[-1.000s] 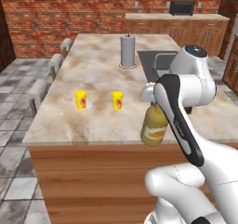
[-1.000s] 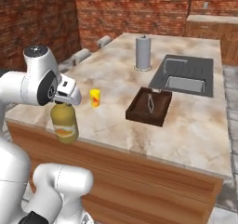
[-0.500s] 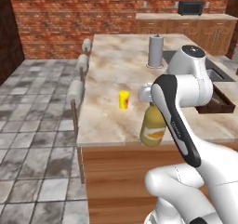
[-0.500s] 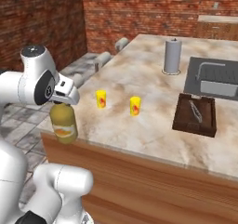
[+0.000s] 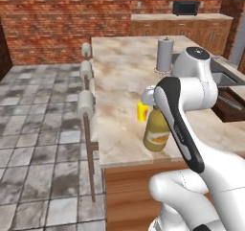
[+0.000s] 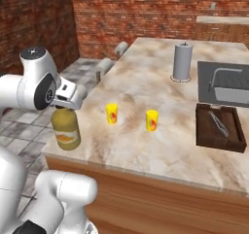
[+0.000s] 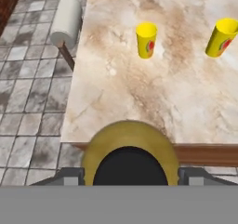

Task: Place the drinks on the dining counter in a tight cluster.

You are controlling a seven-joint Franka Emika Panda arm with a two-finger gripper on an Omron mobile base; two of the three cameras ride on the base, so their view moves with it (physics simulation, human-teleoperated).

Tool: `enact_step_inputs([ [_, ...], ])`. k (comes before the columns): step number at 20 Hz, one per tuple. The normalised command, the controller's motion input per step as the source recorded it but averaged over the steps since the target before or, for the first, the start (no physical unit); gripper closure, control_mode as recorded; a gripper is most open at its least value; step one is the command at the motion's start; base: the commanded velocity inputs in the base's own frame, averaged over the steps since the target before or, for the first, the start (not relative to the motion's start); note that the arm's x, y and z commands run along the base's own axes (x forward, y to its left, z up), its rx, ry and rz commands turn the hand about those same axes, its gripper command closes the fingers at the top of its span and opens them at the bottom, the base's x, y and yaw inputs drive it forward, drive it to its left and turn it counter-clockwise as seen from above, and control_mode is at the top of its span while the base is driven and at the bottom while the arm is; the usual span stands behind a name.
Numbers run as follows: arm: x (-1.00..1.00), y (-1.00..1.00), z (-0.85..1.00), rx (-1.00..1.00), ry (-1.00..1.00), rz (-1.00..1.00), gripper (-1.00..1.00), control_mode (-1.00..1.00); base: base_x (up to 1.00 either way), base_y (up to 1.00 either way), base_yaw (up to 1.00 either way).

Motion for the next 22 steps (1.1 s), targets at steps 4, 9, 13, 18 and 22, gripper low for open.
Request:
enact_step_inputs([
  [4, 0.00, 0.00, 0.00, 0.00, 0.00, 0.00, 1.00, 1.00, 0.41, 0.28, -0.09],
  [9, 0.00, 0.00, 0.00, 0.00, 0.00, 0.00, 1.00, 1.00, 0.56, 0.37, -0.08],
  [13, 0.00, 0.00, 0.00, 0.00, 0.00, 0.00, 1.00, 1.00, 0.17, 0.19, -0.03],
  [18, 0.00, 0.00, 0.00, 0.00, 0.00, 0.00, 1.00, 1.00, 0.00, 0.00, 0.00],
  [22, 0.00, 0.00, 0.00, 0.00, 0.00, 0.00, 1.00, 1.00, 0.00, 0.00, 0.00],
])
